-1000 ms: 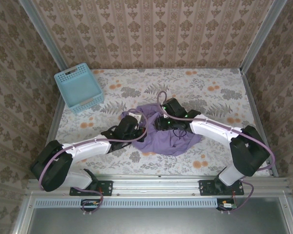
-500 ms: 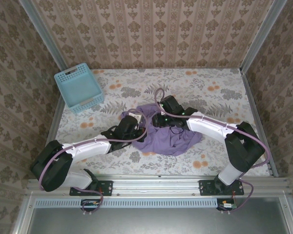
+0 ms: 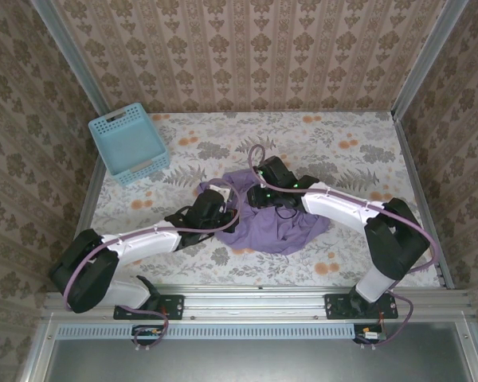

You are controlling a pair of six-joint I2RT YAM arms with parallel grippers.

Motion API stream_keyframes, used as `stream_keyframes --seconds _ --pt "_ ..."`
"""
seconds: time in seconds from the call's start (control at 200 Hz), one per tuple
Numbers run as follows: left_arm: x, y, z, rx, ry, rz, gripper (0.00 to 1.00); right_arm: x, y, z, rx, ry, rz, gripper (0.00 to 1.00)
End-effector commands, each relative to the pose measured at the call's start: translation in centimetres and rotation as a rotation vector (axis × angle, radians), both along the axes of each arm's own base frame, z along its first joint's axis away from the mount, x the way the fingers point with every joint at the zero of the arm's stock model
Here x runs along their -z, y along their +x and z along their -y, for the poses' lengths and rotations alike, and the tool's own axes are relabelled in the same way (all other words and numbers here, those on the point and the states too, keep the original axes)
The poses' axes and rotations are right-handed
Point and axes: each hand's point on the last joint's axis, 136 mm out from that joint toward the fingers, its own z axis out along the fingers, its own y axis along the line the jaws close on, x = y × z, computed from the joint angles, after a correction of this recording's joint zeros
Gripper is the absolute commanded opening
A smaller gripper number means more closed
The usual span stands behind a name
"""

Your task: Fold the inside-out t-shirt

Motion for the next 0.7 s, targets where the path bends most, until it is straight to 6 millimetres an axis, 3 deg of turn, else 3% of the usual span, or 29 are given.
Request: stream_keyframes --seconds 0.0,0.245,0.445,0.47,0.695 --pt "-0.4 0.0 -0.3 -0.012 -0.017 0.0 0.0 -1.2 0.6 -0.7 -0.003 0.018 0.018 0.24" --pt "-0.1 0.4 -0.7 -0.035 0.019 -0.004 0.0 -3.1 -1.3 -0.4 -0.029 0.028 0.03 0.0" --pt "0.8 1.4 -1.8 -0.081 0.046 -0.039 0.0 -6.0 -4.8 0.9 -0.049 0.069 0.023 0.0" --pt "0.9 1.5 -1.8 -0.086 0.046 -0.042 0.0 -7.4 -5.3 1.3 -0.048 0.093 0.044 0.0" --pt "1.0 1.9 -1.7 -0.074 0.05 -0.044 0.0 -11.9 -7.8 3.1 -0.054 0.148 0.075 0.0"
